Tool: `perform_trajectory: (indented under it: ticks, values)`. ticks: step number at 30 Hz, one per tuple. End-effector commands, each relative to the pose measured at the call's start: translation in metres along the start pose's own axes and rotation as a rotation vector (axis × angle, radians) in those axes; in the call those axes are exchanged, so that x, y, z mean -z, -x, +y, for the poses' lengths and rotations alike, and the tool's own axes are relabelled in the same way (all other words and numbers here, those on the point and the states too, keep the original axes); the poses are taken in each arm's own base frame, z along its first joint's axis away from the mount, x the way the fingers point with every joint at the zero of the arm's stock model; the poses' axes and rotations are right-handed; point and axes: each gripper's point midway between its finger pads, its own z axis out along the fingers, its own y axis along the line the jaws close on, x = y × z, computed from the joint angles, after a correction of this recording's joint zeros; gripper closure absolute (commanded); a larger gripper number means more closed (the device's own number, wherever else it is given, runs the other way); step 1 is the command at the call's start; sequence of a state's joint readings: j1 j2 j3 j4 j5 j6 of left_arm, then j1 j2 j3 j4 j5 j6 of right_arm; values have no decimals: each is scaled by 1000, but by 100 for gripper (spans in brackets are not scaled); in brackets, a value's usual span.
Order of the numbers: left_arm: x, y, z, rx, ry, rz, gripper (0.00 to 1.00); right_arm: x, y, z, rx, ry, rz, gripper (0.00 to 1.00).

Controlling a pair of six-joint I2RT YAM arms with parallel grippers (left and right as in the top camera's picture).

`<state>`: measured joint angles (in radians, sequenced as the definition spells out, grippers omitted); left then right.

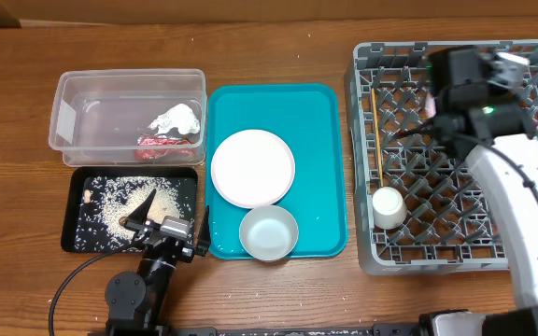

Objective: Sort waste into correct bins and load items into the dishwasher

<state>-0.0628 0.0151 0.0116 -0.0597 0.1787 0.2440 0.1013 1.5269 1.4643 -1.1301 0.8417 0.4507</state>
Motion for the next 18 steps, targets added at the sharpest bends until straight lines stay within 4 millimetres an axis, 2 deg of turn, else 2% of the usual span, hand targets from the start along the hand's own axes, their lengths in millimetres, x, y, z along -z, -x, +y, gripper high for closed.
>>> perform_trajectory:
  ticks: [1,4,8,14,18]
  values:
    - [0,-1,3,-15,16,-2,0,-28,-5,-34,-19,-212,-6,96]
    - [0,-1,3,-15,16,-2,0,-45,-17,-41,-2,-260,37,96]
    - [0,-1,3,-15,16,-2,0,-55,-27,-38,42,-288,63,96]
    - [0,-1,3,-15,15,-2,0,-50,-40,-12,128,-258,53,96]
    - [0,-1,3,-15,16,-2,0,-48,-42,-2,219,-321,0,96]
